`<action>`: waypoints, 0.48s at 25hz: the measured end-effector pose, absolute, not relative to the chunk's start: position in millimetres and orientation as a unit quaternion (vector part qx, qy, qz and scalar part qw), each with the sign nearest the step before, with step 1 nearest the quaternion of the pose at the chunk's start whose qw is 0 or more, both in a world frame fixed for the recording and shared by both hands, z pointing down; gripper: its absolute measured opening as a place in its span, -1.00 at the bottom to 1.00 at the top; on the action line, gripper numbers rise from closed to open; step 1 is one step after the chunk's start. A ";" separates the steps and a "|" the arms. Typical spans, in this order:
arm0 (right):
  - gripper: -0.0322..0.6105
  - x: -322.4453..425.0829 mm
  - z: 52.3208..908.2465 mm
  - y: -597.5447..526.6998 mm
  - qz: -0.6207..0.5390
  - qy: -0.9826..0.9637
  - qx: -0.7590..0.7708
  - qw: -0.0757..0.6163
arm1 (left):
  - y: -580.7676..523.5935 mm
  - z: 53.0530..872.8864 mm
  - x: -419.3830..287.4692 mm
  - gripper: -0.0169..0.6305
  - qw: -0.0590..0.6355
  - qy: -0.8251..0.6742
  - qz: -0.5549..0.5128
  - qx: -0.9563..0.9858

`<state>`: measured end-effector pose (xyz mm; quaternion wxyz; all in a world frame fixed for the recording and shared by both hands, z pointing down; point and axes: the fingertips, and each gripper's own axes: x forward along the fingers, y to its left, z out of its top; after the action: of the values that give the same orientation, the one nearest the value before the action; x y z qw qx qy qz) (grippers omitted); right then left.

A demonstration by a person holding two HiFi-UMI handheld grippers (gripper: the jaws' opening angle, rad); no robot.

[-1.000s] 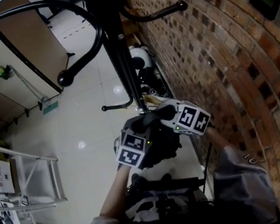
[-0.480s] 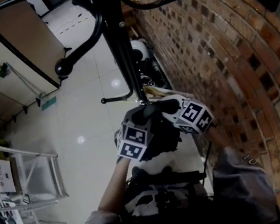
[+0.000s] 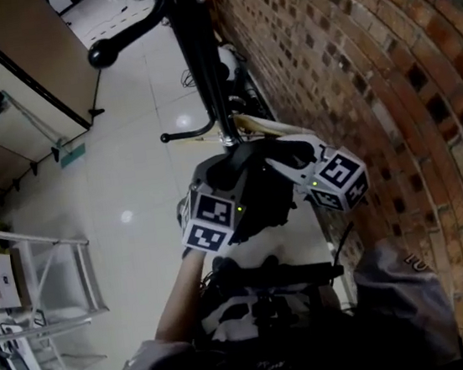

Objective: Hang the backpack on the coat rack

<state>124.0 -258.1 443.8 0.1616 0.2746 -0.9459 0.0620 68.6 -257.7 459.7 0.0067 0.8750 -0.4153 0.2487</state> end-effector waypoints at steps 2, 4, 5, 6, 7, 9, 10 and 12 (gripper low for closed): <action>-0.39 133.3 444.6 -248.0 0.075 -0.942 0.297 0.139 | -246.1 447.9 63.3 -0.53 0.016 -0.429 0.213 0.878; -0.41 139.5 450.9 -236.7 0.098 -0.935 0.321 0.115 | -236.2 446.8 56.4 -0.53 0.033 -0.435 0.190 0.879; -0.43 141.2 454.8 -231.0 0.109 -0.931 0.333 0.102 | -233.0 449.6 51.9 -0.54 0.041 -0.438 0.185 0.879; -0.48 141.9 459.0 -225.4 0.120 -0.926 0.346 0.090 | -230.7 452.8 46.4 -0.55 0.047 -0.444 0.182 0.876; -0.56 141.3 462.4 -219.6 0.128 -0.922 0.357 0.078 | -228.5 455.4 40.4 -0.64 0.051 -0.452 0.178 0.872; -0.71 135.1 465.8 -207.9 0.136 -0.916 0.373 0.061 | -223.5 458.7 29.0 -0.77 0.057 -0.467 0.167 0.866; -0.73 130.8 467.2 -202.3 0.141 -0.914 0.376 0.054 | -220.6 460.4 24.6 -0.77 0.061 -0.471 0.163 0.865; -0.79 123.9 469.9 -192.7 0.161 -0.908 0.385 0.039 | -214.1 465.5 18.5 -0.77 0.070 -0.476 0.159 0.862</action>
<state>123.9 -192.7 469.9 0.0389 0.3848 -0.9079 0.1614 18.5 -214.1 465.5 0.0699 0.8621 -0.4762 0.1586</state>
